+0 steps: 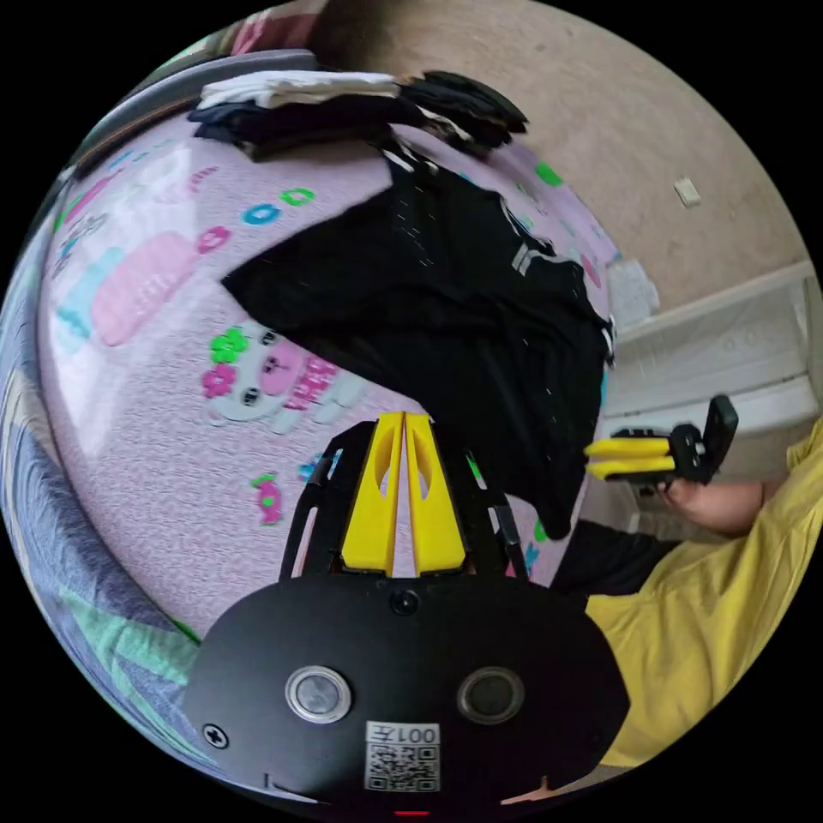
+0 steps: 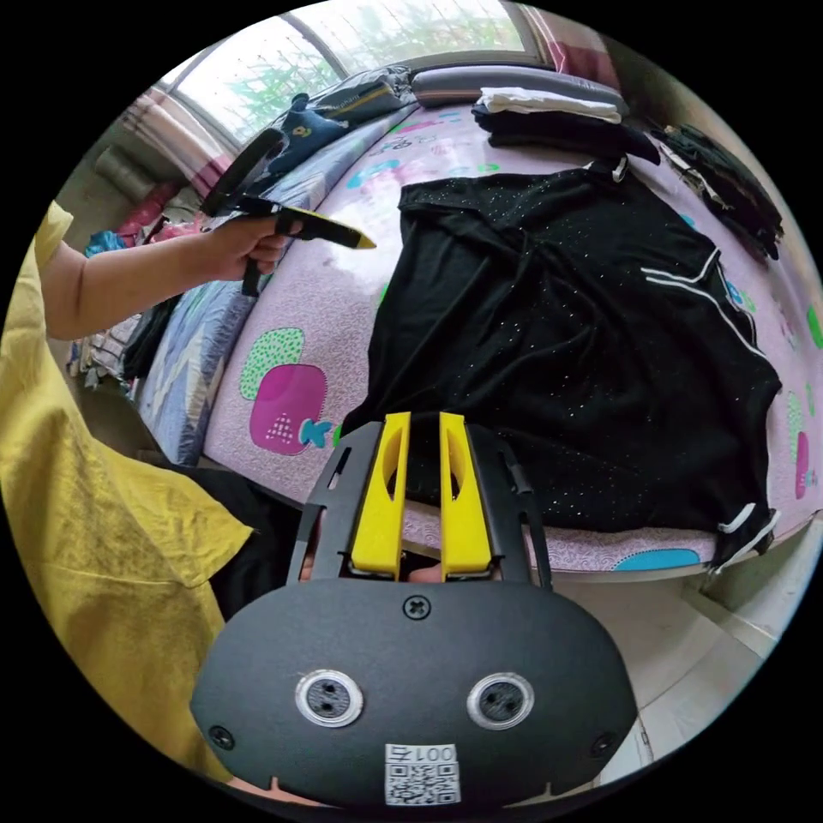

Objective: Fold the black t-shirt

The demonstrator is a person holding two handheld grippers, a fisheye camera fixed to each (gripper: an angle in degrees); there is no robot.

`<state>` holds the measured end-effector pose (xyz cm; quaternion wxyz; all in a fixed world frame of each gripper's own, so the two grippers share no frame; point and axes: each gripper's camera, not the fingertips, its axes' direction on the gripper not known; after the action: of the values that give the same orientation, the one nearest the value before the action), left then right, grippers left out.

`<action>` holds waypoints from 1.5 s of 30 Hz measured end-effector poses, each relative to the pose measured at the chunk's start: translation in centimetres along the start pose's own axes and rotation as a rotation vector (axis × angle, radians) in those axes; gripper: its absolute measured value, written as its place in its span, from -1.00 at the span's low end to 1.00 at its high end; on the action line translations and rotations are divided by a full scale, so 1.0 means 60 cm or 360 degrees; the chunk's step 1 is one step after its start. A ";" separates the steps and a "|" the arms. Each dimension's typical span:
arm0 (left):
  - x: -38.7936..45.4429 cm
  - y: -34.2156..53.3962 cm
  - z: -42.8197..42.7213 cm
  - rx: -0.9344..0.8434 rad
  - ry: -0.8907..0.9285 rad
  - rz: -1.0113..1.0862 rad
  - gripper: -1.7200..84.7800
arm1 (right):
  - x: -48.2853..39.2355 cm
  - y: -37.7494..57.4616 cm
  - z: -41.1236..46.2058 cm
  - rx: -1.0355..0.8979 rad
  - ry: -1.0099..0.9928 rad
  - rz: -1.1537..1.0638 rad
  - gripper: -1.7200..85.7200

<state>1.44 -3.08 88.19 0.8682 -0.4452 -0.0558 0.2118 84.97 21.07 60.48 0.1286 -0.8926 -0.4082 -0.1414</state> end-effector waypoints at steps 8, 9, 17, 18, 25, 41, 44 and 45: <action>0.086 0.021 0.057 -0.0157 -0.0020 0.0310 -0.99 | -0.033 -0.030 0.015 -0.0100 0.0315 -0.0379 -0.82; 0.084 0.016 0.057 -0.0154 -0.0065 0.0334 -0.99 | -0.034 -0.033 0.018 -0.0111 0.0332 -0.0411 -0.82; 0.049 -0.002 0.043 -0.0109 -0.0156 0.0247 -0.99 | -0.031 -0.043 -0.017 -0.0218 0.0309 -0.0593 -0.94; 0.047 0.002 0.043 -0.0111 -0.0168 0.0237 -0.99 | -0.031 -0.040 -0.032 -0.0190 0.0267 -0.0597 -0.94; 0.053 0.030 0.070 -0.0167 -0.0126 0.0154 -0.99 | 0.030 0.000 -0.096 -0.0391 -0.0401 -0.0450 -0.95; 0.084 0.032 0.091 -0.0149 -0.0073 0.0001 -0.99 | 0.121 -0.011 -0.148 -0.0574 -0.1013 -0.0461 -0.95; 0.087 0.028 0.093 -0.0113 -0.0058 -0.0053 -0.99 | 0.140 -0.003 -0.160 -0.0532 -0.0928 -0.0410 -0.95; 0.088 0.027 0.093 -0.0095 -0.0053 -0.0073 -0.99 | 0.142 -0.002 -0.162 -0.0532 -0.0918 -0.0404 -0.95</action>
<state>4.09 4.14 89.77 0.8581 -0.4660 -0.0868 0.1976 88.81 23.70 72.52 -0.1584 -0.8467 -0.5066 0.0368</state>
